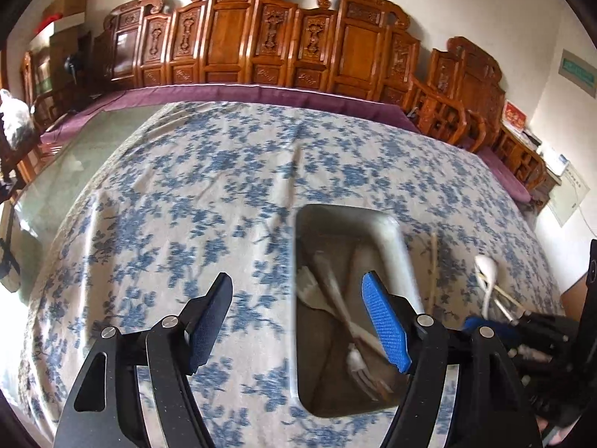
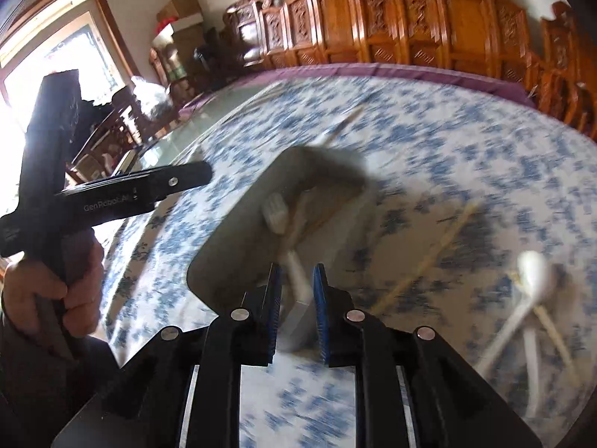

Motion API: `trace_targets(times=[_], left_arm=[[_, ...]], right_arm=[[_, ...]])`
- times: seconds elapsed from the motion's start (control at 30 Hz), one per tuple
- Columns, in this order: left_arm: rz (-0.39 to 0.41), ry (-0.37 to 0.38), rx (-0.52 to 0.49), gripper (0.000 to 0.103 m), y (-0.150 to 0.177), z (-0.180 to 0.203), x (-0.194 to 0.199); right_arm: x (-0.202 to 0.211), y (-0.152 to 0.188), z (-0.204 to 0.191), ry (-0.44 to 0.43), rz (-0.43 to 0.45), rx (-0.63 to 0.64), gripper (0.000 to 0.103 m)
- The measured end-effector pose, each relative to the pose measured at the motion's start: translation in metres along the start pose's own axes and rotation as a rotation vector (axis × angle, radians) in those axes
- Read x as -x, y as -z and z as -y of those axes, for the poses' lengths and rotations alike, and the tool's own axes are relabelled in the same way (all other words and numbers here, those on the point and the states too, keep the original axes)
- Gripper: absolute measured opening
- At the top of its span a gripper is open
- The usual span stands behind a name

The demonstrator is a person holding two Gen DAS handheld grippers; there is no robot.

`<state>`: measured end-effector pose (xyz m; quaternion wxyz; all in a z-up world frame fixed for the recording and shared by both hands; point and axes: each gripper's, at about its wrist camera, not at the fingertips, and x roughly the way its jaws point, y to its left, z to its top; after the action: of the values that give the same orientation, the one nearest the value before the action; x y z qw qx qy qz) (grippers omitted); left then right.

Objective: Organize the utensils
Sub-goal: 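Lower the chopstick into the grey tray and open the right gripper, then reach the right gripper into the utensil pile around a white plastic spoon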

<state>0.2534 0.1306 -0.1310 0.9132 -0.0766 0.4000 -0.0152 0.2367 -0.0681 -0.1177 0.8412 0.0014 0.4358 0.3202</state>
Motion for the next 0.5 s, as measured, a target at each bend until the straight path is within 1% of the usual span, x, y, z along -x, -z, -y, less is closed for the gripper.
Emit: trace_targets(times=[0.03, 0.13, 0.33, 0.43, 0.5], left_arm=[[-0.002, 0.02, -0.003, 0.069, 0.001, 0.006, 0.001], [0.002, 0.073, -0.012, 0.069, 0.001, 0.025, 0.005], [0.009, 0.114, -0.087, 0.069, 0.007, 0.072, 0.009], [-0.009, 0.13, -0.115, 0.069, 0.011, 0.09, 0.004], [-0.022, 0.133, -0.133, 0.069, 0.015, 0.101, -0.001]], right_arm=[[0.007, 0.003, 0.007, 0.014, 0.009, -0.001, 0.019], [0.031, 0.014, 0.04, 0.094, 0.039, -0.002, 0.021], [0.05, 0.028, 0.101, 0.216, 0.052, -0.029, 0.021], [0.051, 0.032, 0.128, 0.229, 0.056, -0.078, 0.026], [0.045, 0.034, 0.14, 0.239, 0.056, -0.094, 0.029]])
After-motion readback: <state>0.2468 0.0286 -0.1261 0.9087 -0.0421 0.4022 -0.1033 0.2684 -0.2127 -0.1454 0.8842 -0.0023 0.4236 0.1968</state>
